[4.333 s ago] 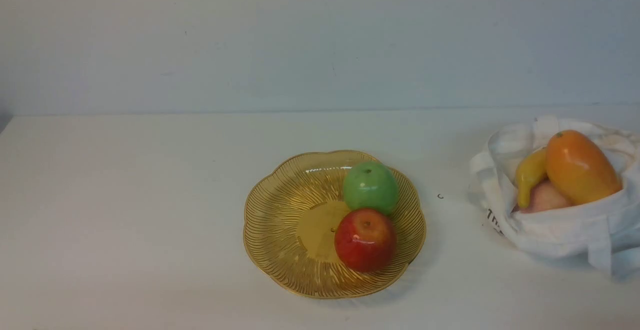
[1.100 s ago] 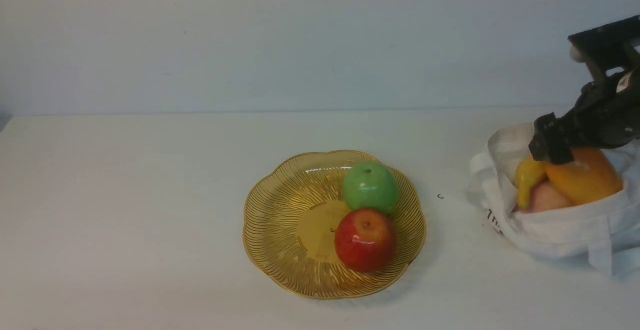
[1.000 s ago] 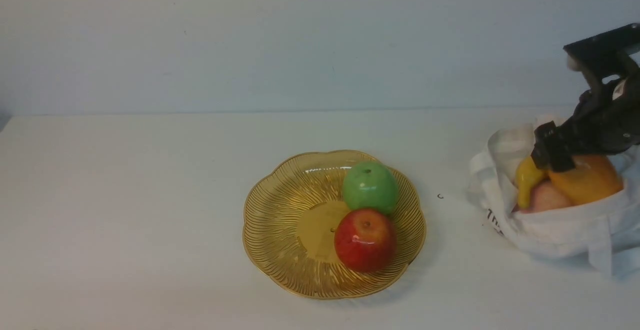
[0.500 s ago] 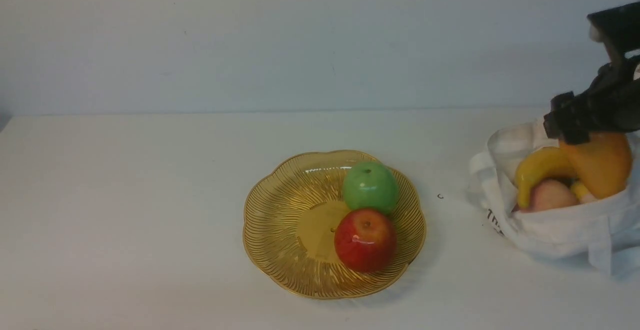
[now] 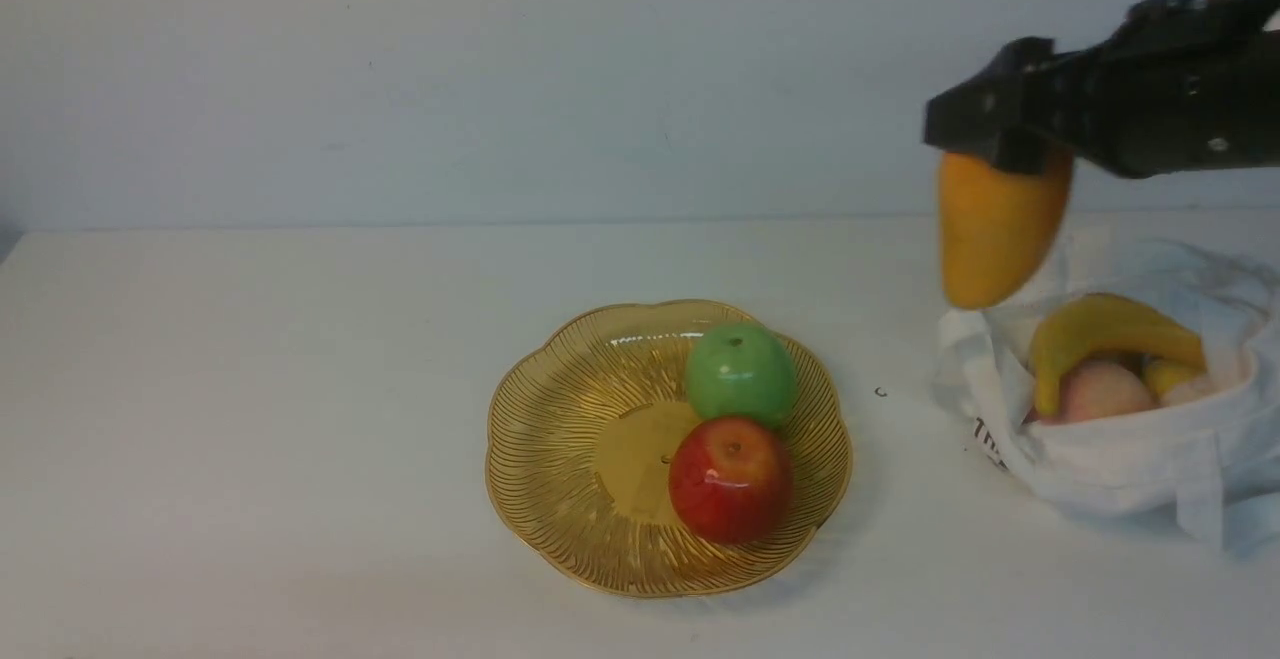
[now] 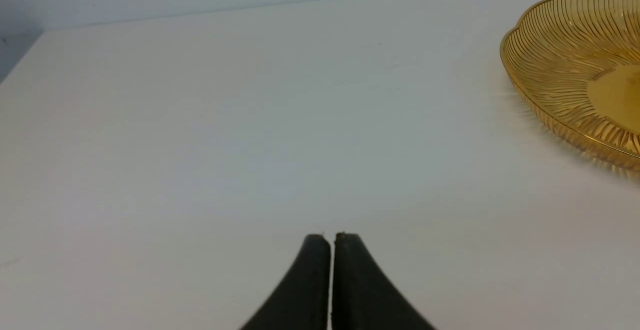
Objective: Take the fruit out of the cloth bag on the white table and place them on a plate.
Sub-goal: 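Take the mango out of the bag and place it on the plate with the right gripper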
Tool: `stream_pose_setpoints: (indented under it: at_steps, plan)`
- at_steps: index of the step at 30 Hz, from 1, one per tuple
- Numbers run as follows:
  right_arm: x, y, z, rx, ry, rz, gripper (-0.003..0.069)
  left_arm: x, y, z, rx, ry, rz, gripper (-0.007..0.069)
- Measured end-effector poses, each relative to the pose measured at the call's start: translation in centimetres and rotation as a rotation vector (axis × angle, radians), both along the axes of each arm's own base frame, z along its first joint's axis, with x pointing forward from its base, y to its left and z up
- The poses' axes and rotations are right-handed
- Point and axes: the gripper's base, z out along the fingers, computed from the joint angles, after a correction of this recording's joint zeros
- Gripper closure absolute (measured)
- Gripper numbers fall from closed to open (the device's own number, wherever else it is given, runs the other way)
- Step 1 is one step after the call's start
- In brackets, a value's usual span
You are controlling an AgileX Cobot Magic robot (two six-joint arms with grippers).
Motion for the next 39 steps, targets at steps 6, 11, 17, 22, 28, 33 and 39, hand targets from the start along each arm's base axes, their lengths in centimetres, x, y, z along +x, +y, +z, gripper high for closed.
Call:
stream_pose_setpoints:
  at_steps: [6, 11, 17, 22, 28, 33, 39]
  plan:
    - [1.1, 7.0, -4.1, 0.12, 0.064, 0.186, 0.0123, 0.0, 0.0, 0.0, 0.0, 0.0, 0.0, 0.0632]
    - [2.1, 10.4, -8.0, 0.17, 0.119, 0.231, 0.0123, 0.0, 0.0, 0.0, 0.0, 0.0, 0.0, 0.0632]
    - [2.5, 12.9, -11.7, 0.167, 0.139, 0.273, 0.0123, 0.0, 0.0, 0.0, 0.0, 0.0, 0.0, 0.0632]
    - [2.6, 13.7, -13.4, 0.154, 0.153, 0.29, 0.0123, 0.0, 0.0, 0.0, 0.0, 0.0, 0.0, 0.0632]
    - [2.8, 13.7, -13.8, 0.147, 0.152, 0.277, 0.0069, 0.0, 0.0, 0.0, 0.001, 0.0, 0.0, 0.0632]
    - [2.8, 13.7, -13.8, 0.146, 0.152, 0.274, -0.0019, 0.0, 0.0, 0.0, 0.001, 0.0, 0.0, 0.0632]
    - [2.9, 13.6, -13.5, 0.147, 0.144, 0.274, -0.0024, 0.0, 0.0, 0.0, 0.001, 0.0, 0.0, 0.0632]
